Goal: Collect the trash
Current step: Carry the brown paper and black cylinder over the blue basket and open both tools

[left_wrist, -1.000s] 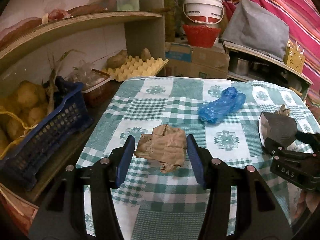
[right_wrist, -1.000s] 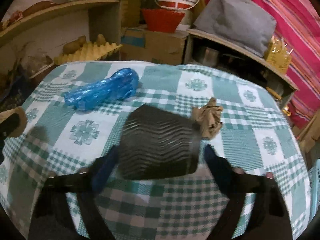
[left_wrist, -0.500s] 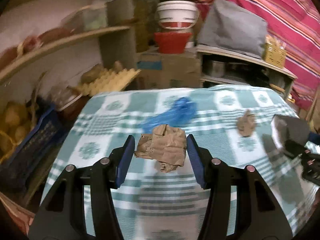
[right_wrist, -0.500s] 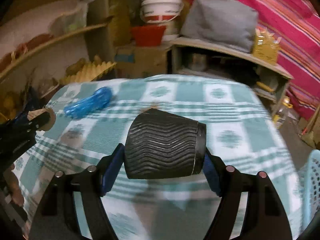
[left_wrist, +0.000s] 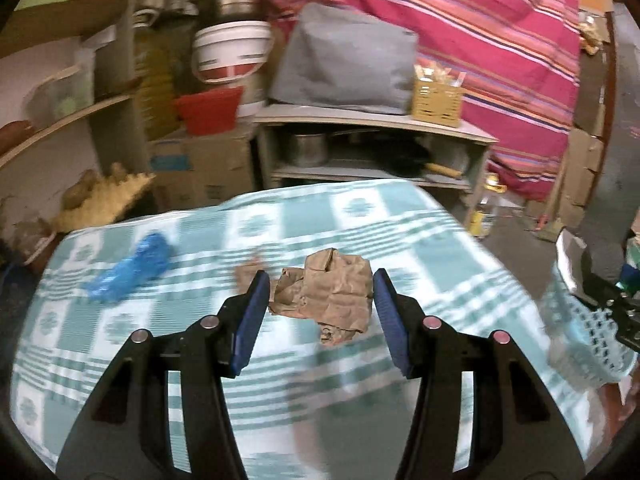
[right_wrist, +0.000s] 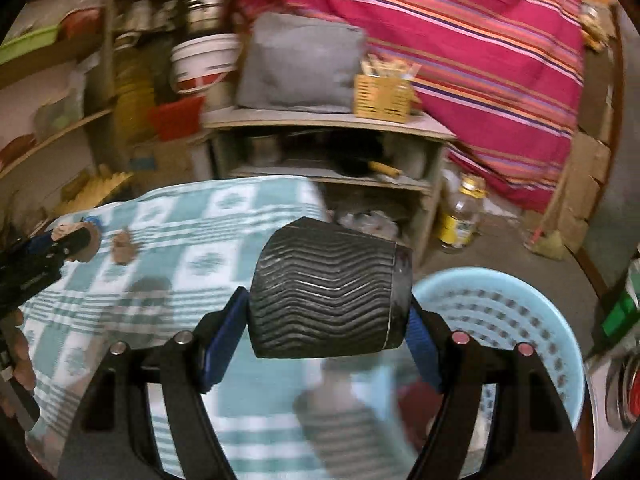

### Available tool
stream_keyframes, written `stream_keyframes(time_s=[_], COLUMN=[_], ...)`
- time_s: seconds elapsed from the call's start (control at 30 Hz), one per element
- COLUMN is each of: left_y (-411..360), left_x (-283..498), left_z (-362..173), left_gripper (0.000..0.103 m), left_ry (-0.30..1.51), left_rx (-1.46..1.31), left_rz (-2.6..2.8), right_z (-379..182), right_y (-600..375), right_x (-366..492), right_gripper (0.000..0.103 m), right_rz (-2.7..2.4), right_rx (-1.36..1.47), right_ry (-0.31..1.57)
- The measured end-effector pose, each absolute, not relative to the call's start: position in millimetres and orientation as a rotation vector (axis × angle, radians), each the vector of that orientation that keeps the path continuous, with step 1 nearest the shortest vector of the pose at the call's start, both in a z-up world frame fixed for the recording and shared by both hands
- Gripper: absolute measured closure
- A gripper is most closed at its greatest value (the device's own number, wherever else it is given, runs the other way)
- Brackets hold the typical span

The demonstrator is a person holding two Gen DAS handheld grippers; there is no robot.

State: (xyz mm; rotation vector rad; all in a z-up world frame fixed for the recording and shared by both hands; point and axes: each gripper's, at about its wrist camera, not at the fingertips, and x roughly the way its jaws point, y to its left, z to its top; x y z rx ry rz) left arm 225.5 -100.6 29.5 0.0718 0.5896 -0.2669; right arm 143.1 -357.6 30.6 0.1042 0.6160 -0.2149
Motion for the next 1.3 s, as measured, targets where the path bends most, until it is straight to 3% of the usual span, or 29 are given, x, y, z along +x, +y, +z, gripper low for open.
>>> stream_keyframes(time_s=[0.57, 1.3], left_y=[-275, -376], left_x=[164, 127], left_z=[16, -3], left_gripper=[0.050, 0.048], left_ry=[0.585, 0.567], left_rx=[0.173, 0.234], left_rz=[-0.463, -0.613], right_z=[24, 8], right_y=[-470, -536], right_x=[83, 50], right_gripper=[0.030, 0.030], right_rz=[-0.385, -0.462], right_rx=[0.181, 0.240], right_ry=[0.583, 0.606])
